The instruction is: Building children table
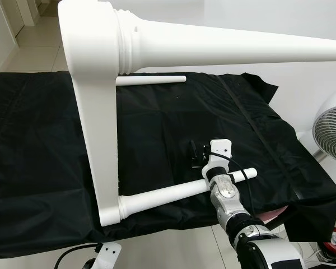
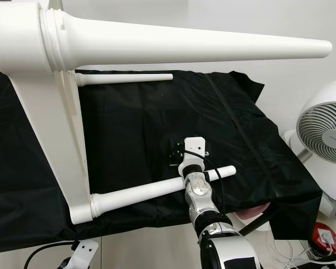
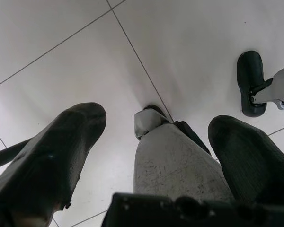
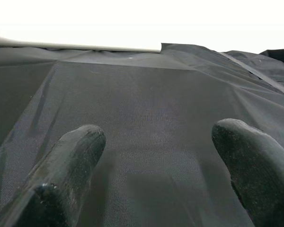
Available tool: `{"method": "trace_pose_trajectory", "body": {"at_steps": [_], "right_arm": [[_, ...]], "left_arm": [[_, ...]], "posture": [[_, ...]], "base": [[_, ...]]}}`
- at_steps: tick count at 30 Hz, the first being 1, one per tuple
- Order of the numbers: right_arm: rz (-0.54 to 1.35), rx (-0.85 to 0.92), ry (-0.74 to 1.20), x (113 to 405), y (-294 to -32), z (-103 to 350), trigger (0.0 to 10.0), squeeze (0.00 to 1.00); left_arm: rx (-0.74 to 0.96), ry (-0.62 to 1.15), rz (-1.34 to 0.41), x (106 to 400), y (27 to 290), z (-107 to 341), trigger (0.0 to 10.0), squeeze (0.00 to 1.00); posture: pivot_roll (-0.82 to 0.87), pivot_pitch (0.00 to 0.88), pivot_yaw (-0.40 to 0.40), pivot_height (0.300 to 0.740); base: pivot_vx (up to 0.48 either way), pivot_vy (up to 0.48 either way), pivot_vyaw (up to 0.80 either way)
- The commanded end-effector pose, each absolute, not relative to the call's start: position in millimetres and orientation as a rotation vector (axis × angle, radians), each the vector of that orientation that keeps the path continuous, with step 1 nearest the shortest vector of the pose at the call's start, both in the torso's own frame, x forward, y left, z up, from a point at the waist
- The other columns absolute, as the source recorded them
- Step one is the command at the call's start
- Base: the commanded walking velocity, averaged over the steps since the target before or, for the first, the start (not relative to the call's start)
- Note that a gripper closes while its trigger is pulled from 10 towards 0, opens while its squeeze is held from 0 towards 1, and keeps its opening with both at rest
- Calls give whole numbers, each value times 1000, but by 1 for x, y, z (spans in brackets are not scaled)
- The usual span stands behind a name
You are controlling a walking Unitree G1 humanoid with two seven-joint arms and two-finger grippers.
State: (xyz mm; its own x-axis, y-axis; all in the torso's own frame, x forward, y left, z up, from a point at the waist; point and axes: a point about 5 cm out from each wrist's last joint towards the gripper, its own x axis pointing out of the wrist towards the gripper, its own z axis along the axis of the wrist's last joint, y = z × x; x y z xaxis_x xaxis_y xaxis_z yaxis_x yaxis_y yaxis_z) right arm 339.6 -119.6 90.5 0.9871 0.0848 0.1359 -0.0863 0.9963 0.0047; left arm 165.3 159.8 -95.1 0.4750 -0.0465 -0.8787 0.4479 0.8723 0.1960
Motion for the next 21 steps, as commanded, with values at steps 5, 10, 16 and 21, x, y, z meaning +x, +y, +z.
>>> {"method": "trace_pose_trajectory", "body": {"at_steps": [5, 10, 16, 21], "right_arm": [[67, 12, -95, 338, -123, 83, 10000, 0], [67, 12, -95, 338, -123, 83, 10000, 0], [65, 12, -95, 338, -123, 83, 10000, 0], [65, 12, -95, 338, -123, 83, 10000, 0]], "left_arm": [[443, 1089, -295, 152, 160, -101, 10000, 0], [443, 1088, -294, 152, 161, -101, 10000, 0], [443, 1087, -293, 153, 161, -101, 10000, 0], [441, 1088, -290, 153, 162, -100, 10000, 0]], "posture": [[55, 0, -115, 740], [54, 0, -115, 740], [55, 0, -115, 740], [55, 0, -115, 740]], "base": [[0, 0, 0], [0, 0, 0], [0, 0, 0], [0, 0, 0]]}}
